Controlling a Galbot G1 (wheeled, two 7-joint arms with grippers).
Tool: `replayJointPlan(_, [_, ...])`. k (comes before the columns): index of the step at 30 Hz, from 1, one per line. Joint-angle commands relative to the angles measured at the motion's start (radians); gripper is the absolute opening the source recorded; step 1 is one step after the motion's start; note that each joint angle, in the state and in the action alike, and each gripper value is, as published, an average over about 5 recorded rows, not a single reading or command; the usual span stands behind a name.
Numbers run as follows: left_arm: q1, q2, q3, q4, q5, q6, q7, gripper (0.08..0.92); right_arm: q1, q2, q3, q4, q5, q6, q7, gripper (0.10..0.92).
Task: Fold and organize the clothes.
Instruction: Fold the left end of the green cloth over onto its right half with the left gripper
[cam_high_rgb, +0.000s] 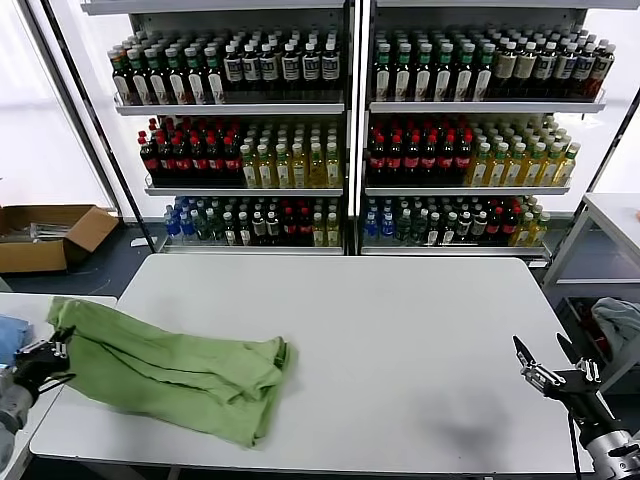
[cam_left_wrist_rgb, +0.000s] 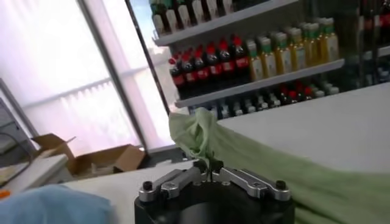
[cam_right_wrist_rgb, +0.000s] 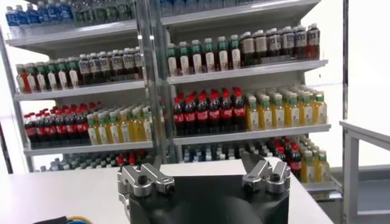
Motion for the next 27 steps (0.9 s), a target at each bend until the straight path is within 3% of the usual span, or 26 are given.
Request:
replayJointPlan(1, [0.007, -0.041, -0.036, -0.202, -0.009, 0.055, 0.001, 0.097, -0.02, 0.015, -0.003, 0.021, -0.002, 0.001, 0.001, 0.823])
replayJointPlan(7, [0.014, -0.199, 0.131, -0.402, 0.041, 0.107, -0.064, 0.097, -0.03, 0.025, -0.007, 0.028, -0.011, 0.001, 0.001, 0.823])
replayJointPlan(12, [0.015, -0.267, 0.254, -0.468, 0.062, 0.113, -0.089, 0.097, -0.033, 0.027, -0.003, 0.031, -0.012, 0.0, 0.004, 0.823])
replayJointPlan(20, [0.029, -0.329, 0.366, -0.476, 0.08, 0.113, -0.1, 0.097, -0.032, 0.027, -0.006, 0.03, -0.013, -0.001, 0.005, 0.823])
replayJointPlan(27, [0.03, -0.406, 0.451, -0.406, 0.144, 0.104, -0.084, 0.097, -0.03, 0.027, -0.005, 0.026, -0.016, -0.002, 0.006, 0.823])
